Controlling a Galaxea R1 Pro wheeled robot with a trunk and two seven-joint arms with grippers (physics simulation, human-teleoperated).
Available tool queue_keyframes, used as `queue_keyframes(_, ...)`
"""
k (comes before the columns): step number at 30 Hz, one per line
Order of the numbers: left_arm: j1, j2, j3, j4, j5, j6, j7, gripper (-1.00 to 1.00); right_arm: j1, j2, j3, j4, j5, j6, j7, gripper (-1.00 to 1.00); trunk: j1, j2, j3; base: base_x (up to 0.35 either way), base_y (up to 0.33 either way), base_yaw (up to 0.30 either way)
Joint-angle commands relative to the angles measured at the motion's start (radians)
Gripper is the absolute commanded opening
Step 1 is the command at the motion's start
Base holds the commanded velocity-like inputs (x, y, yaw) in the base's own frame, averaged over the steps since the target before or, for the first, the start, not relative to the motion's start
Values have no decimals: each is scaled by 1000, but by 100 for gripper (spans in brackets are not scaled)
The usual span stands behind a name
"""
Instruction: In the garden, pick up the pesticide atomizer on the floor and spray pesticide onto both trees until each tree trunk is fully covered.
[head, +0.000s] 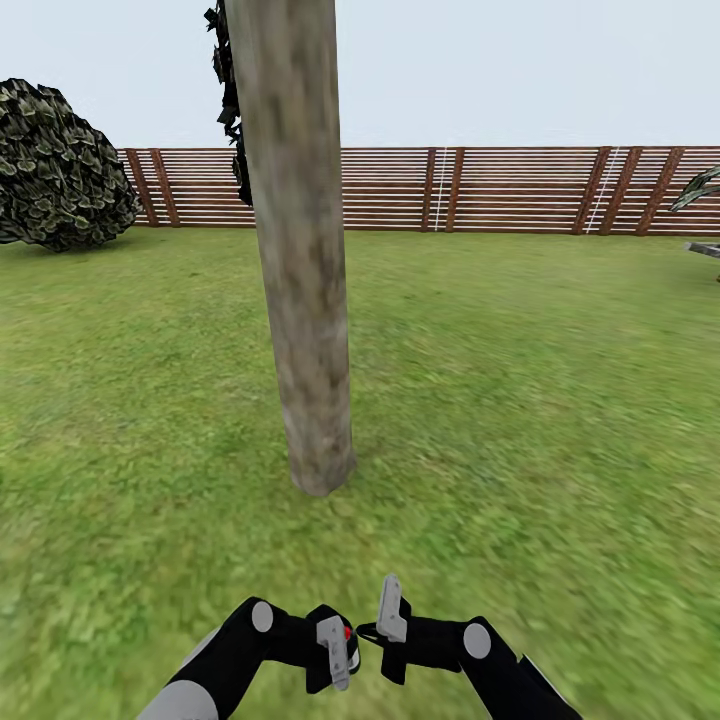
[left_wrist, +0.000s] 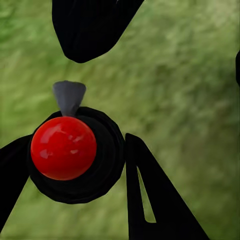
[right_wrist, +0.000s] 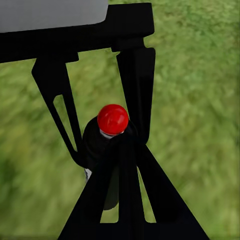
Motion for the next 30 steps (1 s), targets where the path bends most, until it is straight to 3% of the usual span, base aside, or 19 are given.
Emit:
queue_keyframes(1, 0, -1, 3, -1, -7, -5, -3, -100, 0, 0, -1, -1, 9, -5, 0, -100, 0, 0, -1, 0, 0, 0)
queue_keyframes(16, 0, -2, 4, -1, 33, -6, -8, -100, 0, 0, -1, -1, 9, -5, 0, -100, 0, 0, -1, 0, 0, 0)
queue_keyframes(30, 0, -13, 4, 2, 35, -11, -12, -100, 0, 0, -1, -2, 9, -5, 0, -100, 0, 0, -1, 0, 0, 0)
